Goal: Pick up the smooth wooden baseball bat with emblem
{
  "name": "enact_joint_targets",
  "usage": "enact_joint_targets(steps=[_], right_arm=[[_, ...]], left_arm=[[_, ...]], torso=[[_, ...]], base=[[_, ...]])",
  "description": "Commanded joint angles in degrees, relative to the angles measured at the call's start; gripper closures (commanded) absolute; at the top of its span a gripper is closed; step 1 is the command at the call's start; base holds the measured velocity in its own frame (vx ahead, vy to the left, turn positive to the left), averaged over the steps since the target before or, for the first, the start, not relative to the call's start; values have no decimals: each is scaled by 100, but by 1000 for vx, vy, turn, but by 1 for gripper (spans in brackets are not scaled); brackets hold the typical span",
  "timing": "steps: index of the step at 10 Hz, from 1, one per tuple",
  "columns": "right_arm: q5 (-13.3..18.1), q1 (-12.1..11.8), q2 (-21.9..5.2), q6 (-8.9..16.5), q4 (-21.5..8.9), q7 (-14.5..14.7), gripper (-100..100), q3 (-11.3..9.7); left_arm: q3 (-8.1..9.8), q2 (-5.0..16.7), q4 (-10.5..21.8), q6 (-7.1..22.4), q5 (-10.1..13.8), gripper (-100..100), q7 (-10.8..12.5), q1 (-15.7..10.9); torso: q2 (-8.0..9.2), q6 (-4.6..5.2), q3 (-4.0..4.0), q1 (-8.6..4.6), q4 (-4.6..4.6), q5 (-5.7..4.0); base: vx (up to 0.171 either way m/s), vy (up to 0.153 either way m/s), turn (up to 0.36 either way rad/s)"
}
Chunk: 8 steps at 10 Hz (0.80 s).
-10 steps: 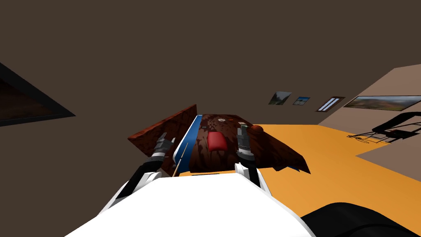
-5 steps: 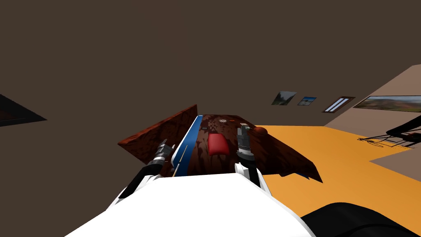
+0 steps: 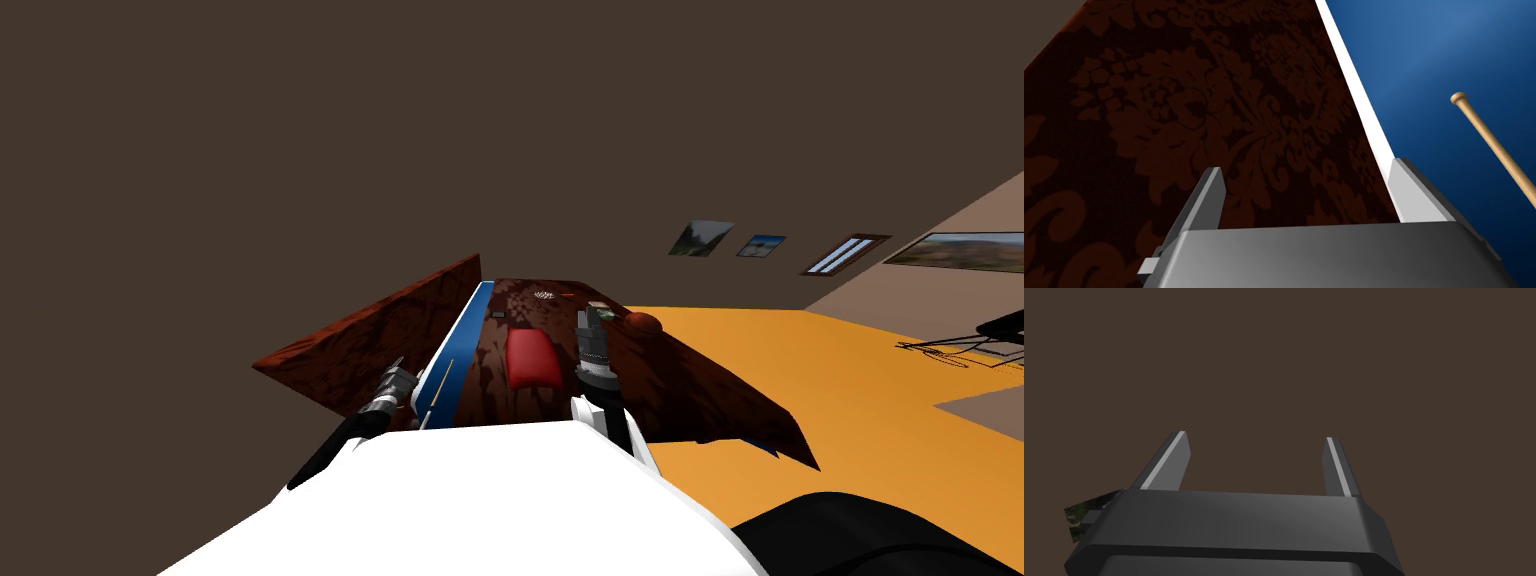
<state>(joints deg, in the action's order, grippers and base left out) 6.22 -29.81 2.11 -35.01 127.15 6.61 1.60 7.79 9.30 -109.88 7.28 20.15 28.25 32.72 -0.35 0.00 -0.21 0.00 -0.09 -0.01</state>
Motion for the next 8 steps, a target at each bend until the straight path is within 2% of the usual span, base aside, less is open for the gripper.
enact_joint_targets(steps=[1,4,5,6,7,8], right_arm=[[0,0,0,0,0,0,0,0],[0,0,0,0,0,0,0,0],[0,0,0,0,0,0,0,0],[0,0,0,0,0,0,0,0],[0,0,0,0,0,0,0,0],[0,0,0,0,0,0,0,0]], left_arm=[[25,12,164,222,144,-100,154,116],[134,-54,652,762,439,-100,491,201],[134,-54,658,826,439,-100,491,201],[169,-76,818,1018,532,-100,598,228],[169,-76,818,1018,532,-100,598,228],[202,-98,974,1205,623,-100,701,253]], torso=[[0,0,0,0,0,0],[-9,0,-5,-5,-2,0],[-13,0,-7,2,-3,0],[-5,1,-3,3,-1,1],[0,0,0,0,0,0],[9,1,5,-2,2,0]], base=[[76,-6,25],[122,-14,46],[101,0,7],[93,-8,23],[61,-13,16],[65,-17,24]])
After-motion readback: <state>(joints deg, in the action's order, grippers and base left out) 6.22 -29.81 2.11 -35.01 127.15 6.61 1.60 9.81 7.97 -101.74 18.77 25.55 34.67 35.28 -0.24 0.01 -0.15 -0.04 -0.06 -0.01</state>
